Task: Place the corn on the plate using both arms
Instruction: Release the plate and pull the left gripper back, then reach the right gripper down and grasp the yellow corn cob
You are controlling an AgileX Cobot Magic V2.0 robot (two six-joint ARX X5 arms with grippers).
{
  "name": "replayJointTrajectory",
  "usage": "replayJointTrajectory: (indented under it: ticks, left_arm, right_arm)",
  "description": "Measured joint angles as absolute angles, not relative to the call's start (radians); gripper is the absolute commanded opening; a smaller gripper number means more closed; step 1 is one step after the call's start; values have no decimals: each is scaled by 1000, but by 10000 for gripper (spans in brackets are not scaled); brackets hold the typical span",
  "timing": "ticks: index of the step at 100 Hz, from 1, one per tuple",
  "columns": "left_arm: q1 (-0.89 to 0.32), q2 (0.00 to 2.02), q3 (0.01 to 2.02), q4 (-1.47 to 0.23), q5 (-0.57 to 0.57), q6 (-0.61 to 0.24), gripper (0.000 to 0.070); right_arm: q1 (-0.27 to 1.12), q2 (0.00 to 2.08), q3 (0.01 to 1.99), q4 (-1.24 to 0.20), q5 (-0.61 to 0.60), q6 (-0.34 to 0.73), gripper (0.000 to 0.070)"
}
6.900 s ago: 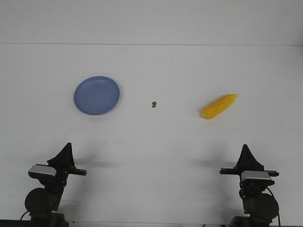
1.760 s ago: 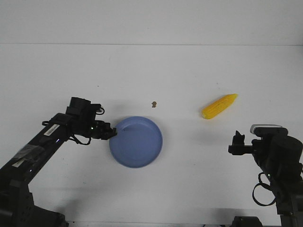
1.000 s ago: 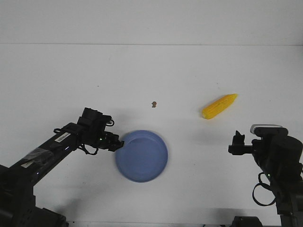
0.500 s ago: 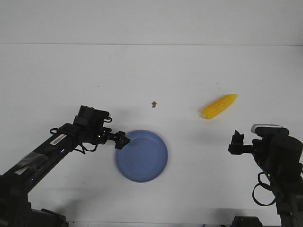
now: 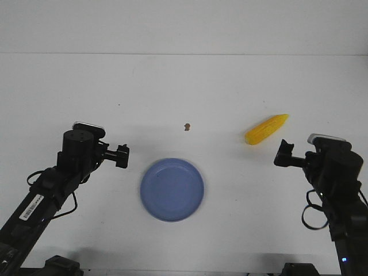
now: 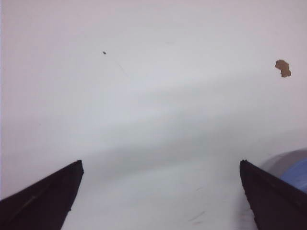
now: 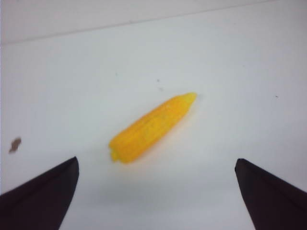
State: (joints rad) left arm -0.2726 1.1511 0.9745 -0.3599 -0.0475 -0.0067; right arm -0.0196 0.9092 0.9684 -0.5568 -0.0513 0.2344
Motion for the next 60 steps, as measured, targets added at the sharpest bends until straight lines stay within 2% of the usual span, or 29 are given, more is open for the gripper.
replayJointTrajectory:
  ticks: [22,37,60]
  left_arm:
    - [-273,1148,974,-375,-47,-1,672]
    - [-273,1148,974,-375,-47,2,672]
    - [-273,1148,974,-374,-47,2,672]
  right_arm:
    - [-20,1189,974,-381,-52,364,689]
    - [-20,1375,1050,-376,-49,418,689]
    - [-6,1576,1201,-370,-48,435,689]
